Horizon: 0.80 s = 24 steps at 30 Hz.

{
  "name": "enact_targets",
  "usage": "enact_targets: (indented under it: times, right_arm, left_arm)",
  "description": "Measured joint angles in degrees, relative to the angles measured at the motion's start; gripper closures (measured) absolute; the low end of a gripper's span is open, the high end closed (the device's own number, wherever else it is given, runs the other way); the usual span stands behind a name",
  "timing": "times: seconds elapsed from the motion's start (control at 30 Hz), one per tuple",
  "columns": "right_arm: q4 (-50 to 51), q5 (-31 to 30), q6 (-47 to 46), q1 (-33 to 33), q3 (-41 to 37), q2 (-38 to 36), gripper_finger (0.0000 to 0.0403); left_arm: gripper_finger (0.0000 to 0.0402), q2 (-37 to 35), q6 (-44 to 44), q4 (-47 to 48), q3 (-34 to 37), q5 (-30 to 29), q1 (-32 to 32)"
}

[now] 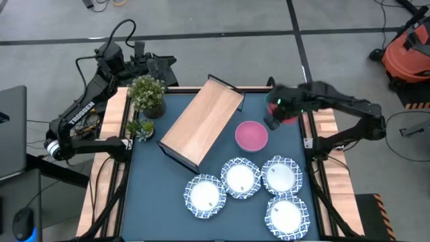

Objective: Place and stack bowls onto a shelf
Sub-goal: Put the orange bowl on the shelf

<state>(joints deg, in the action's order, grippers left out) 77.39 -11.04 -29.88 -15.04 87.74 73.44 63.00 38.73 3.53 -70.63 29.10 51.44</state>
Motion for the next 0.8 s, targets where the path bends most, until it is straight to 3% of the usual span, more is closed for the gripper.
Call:
enact_targets:
  times: [0.2,0.4,0.6,0.8]
  right_arm:
    - [-9.38,-0.73,24.7,-4.46,10.73,7.28,0.0376]
    - [-9.24,-0.61,46.58,-7.35,21.69,18.48,0.0376]
    - [-9.29,2.68,58.62,-7.21,29.54,28.31,0.0376]
    - [-9.1,3.68,66.95,-4.79,31.91,35.06,0.0376]
  left_arm:
    - [0.0159,0.0,0.11,0.02,0.0,1.01,0.04]
    - [0.0159,0.0,0.93,0.03,0.0,2.16,0.02]
    - [0.0159,0.0,0.46,0.06,0.0,2.14,0.04]
    - [0.0159,0.0,0.35,0.75,0.0,2.16,0.04]
